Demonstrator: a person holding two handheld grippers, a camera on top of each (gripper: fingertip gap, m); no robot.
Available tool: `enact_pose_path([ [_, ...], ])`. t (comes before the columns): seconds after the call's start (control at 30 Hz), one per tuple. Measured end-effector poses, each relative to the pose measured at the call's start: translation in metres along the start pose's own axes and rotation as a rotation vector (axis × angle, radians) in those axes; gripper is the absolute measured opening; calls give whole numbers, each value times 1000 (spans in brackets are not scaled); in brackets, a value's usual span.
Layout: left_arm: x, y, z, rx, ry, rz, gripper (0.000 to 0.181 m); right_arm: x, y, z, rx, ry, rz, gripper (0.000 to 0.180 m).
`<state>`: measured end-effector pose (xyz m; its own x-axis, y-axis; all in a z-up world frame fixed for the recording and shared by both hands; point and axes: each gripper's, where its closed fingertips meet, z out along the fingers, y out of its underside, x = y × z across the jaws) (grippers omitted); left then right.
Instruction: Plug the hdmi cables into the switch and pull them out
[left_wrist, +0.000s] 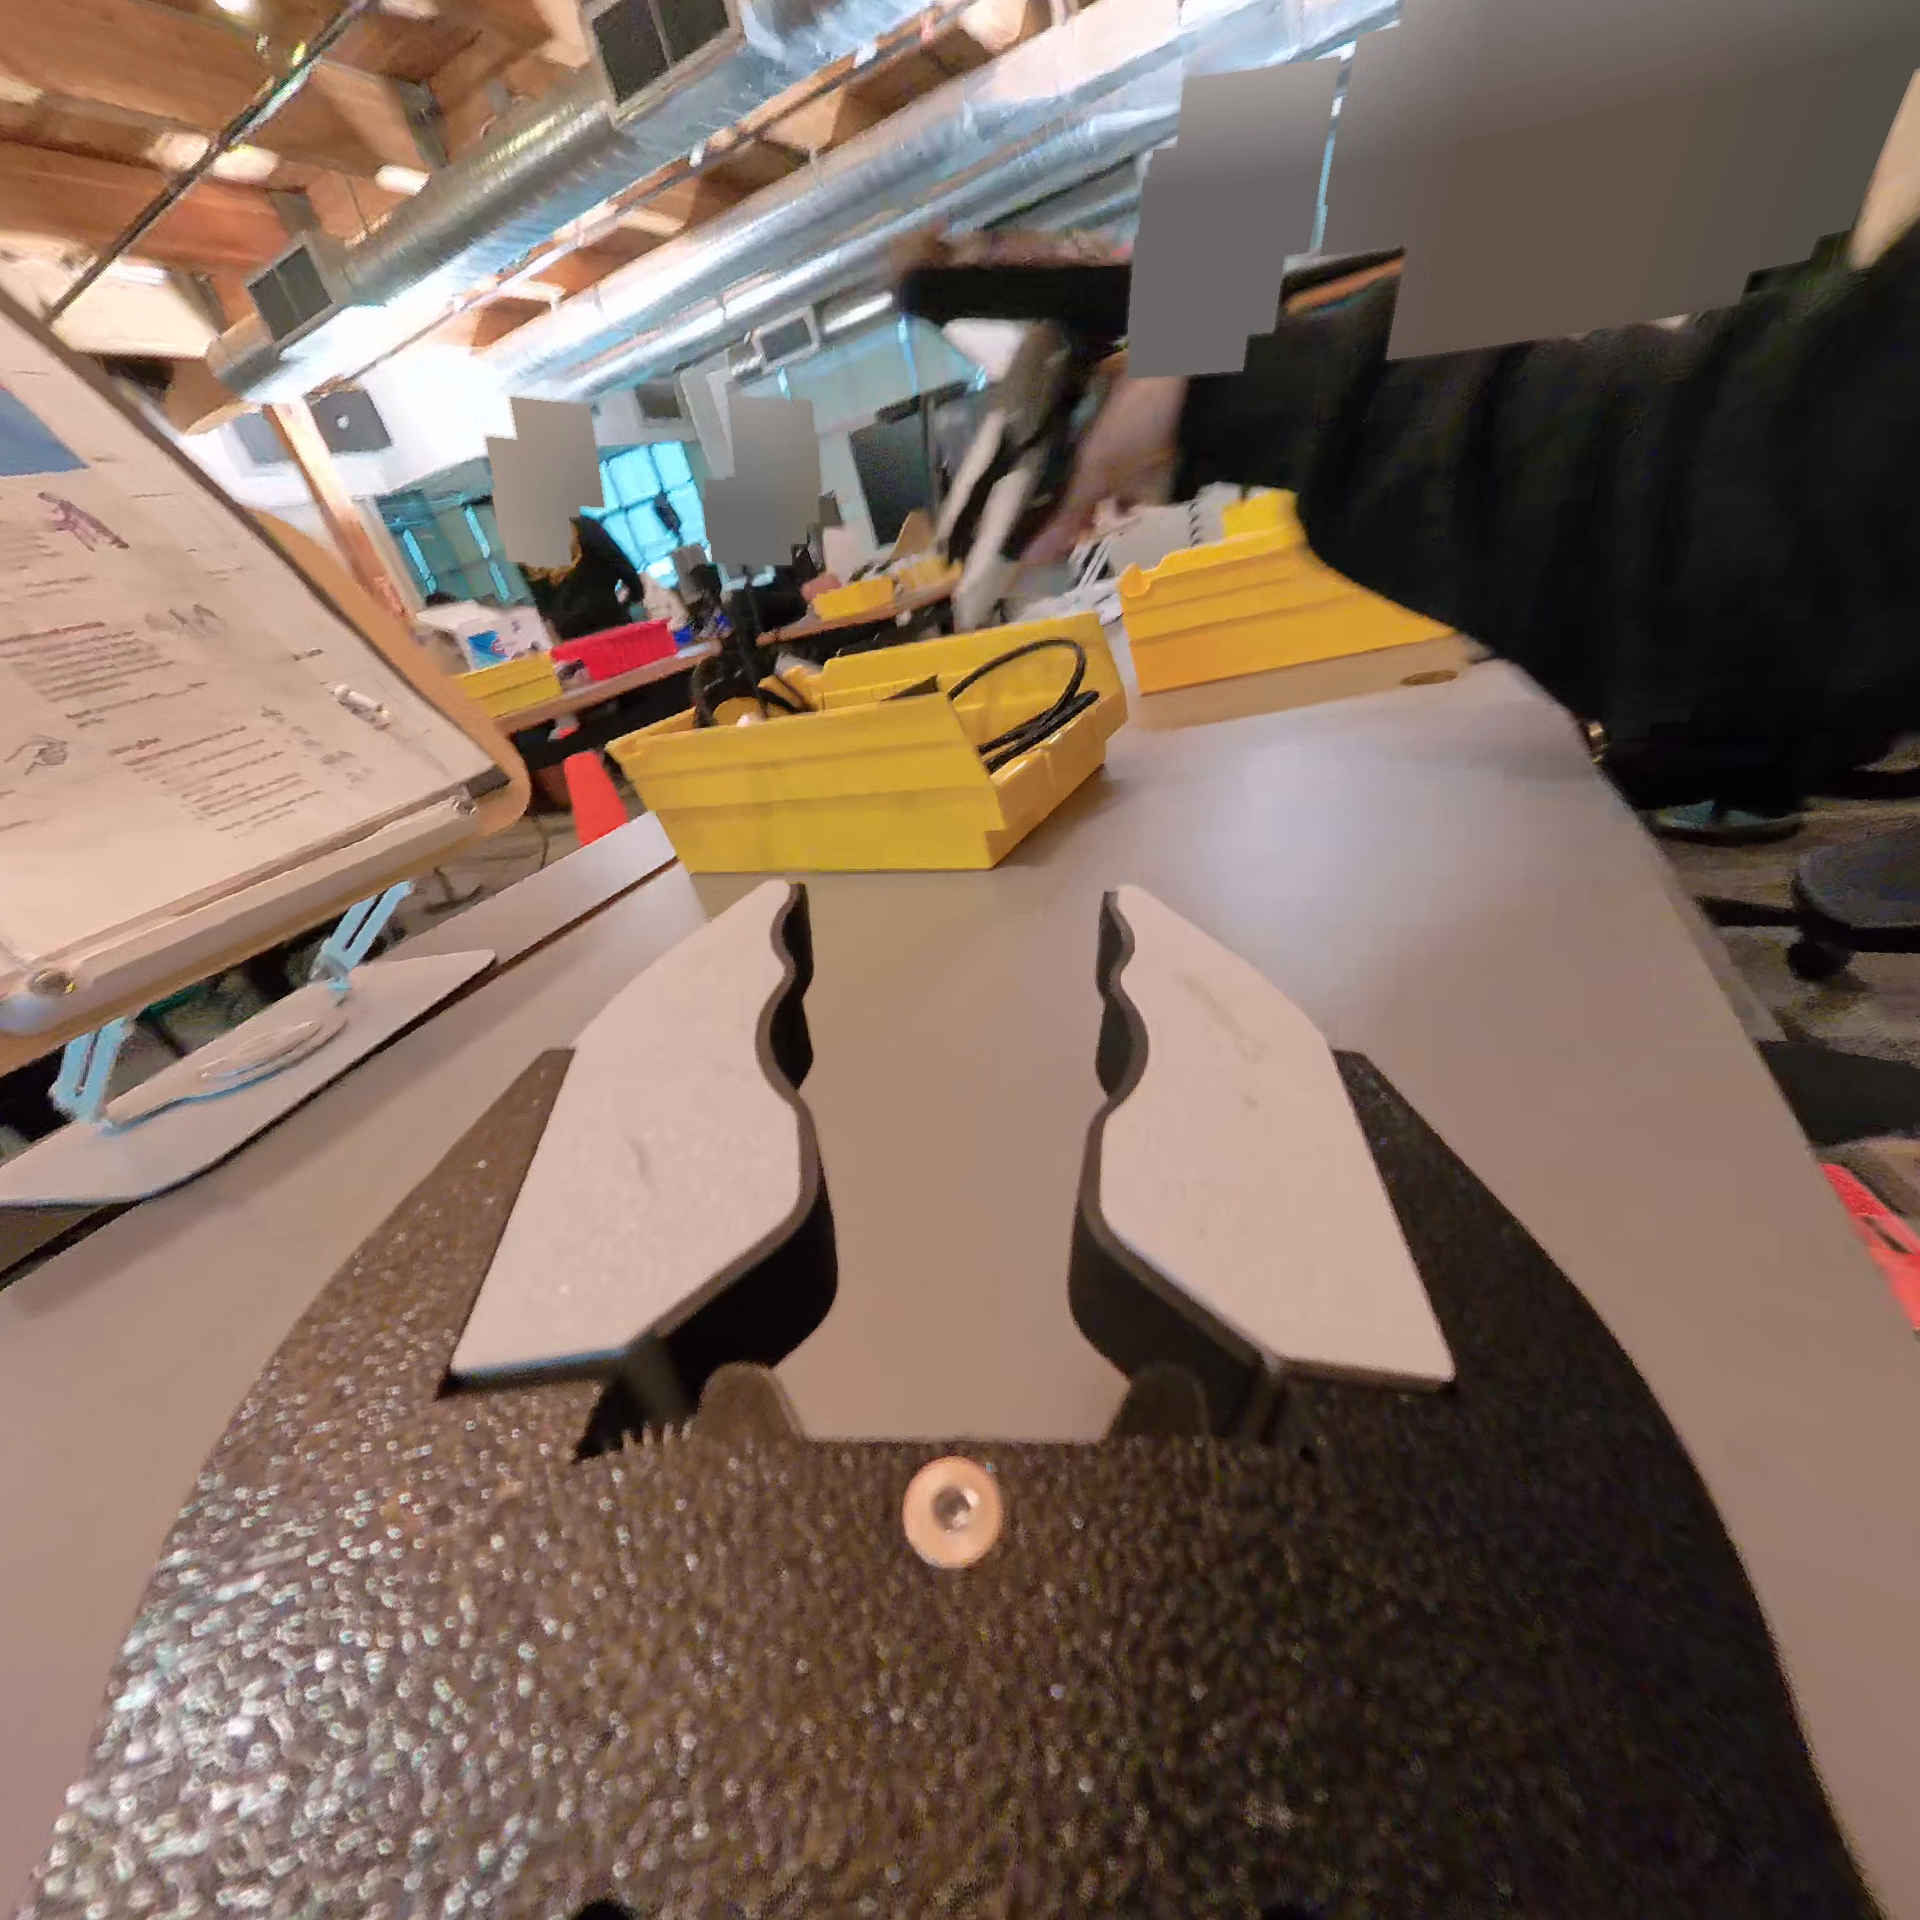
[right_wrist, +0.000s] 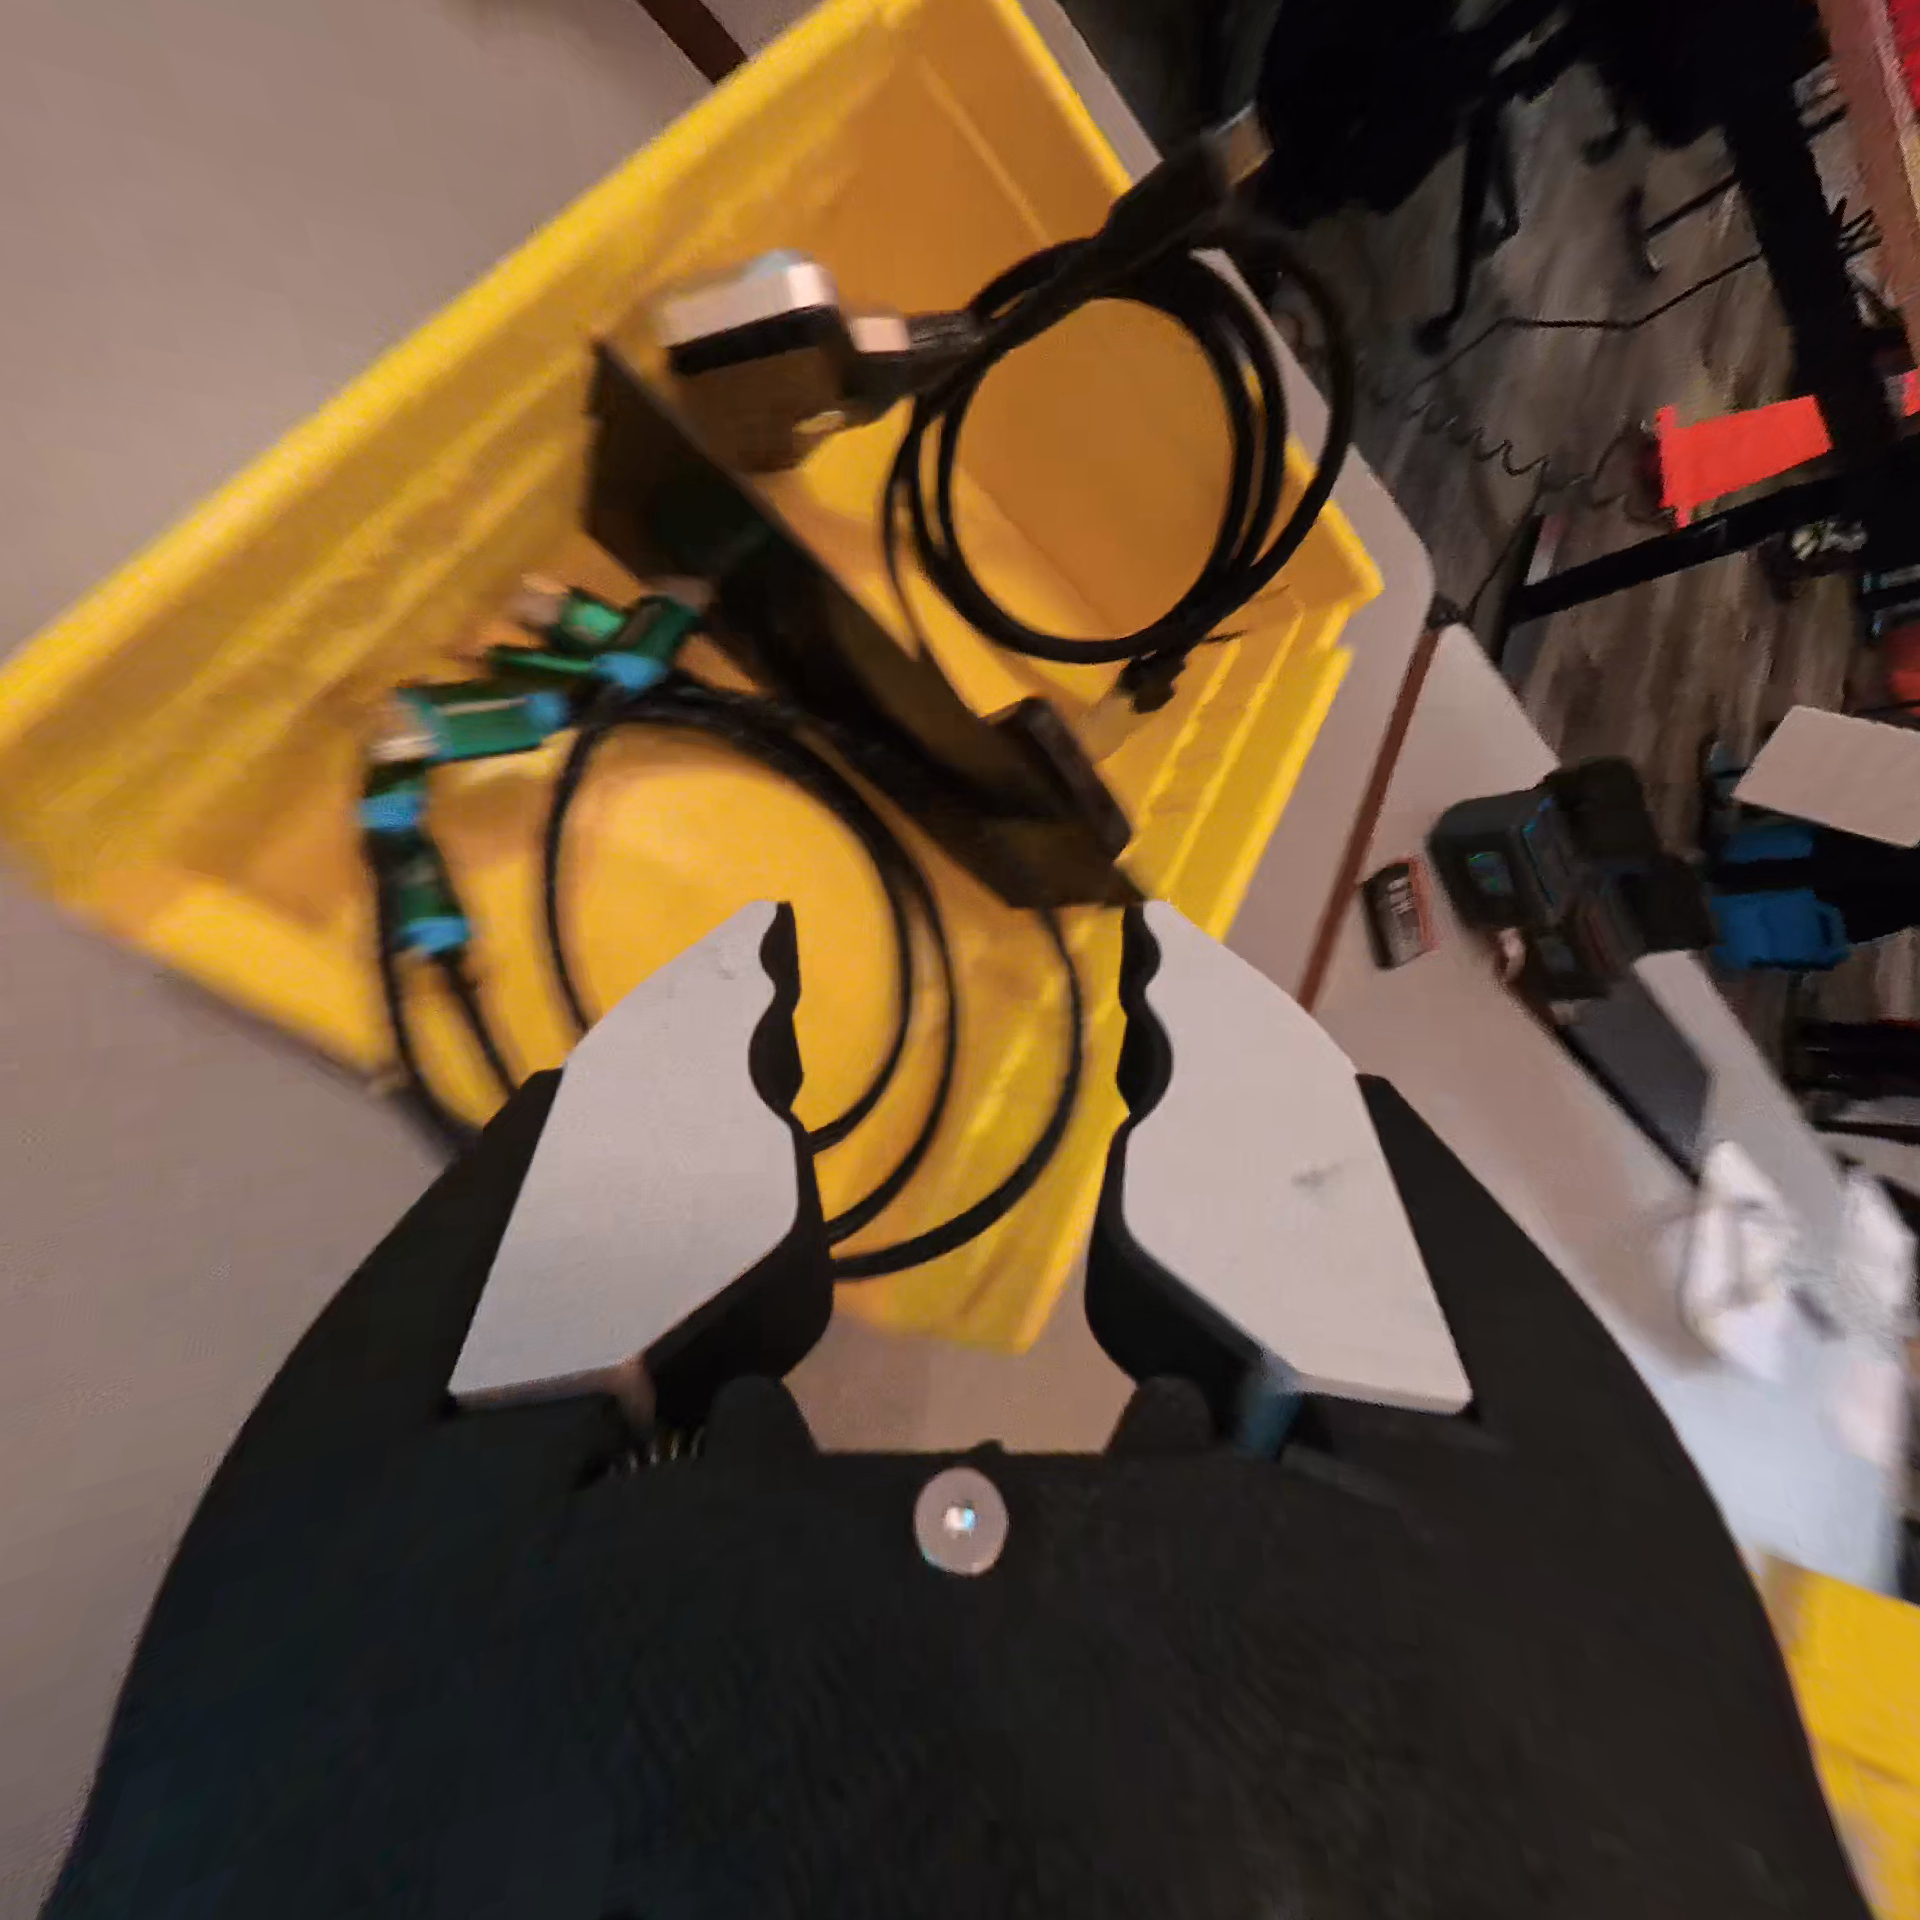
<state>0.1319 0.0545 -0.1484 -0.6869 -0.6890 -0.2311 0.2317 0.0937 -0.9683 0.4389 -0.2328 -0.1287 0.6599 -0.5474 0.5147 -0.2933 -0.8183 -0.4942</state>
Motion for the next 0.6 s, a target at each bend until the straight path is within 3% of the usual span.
enact_pose_path([
  [0.1, -8, 15, 16, -121, -69, -54, 50, -68, 31, -33, 136, -125, 130, 68],
  [0.2, -16, 35, 58, -253, -143, -241, 56, -98, 54, -53, 280, -122, 297, 75],
  [0.33, -4, 36, 148, -313, -135, -391, 69, -84, 76, -69, 317, -38, 546, 89],
  [0.43, -4, 36, 212, -373, -210, -333, 74, -61, 83, -88, 408, 44, 736, 93],
  [0.53, -20, 47, 258, -433, -382, -228, 74, -51, 84, -101, 489, 45, 780, 92],
  [0.6, -21, 55, 283, -452, -409, -245, 74, -48, 88, -105, 504, 45, 808, 95],
])
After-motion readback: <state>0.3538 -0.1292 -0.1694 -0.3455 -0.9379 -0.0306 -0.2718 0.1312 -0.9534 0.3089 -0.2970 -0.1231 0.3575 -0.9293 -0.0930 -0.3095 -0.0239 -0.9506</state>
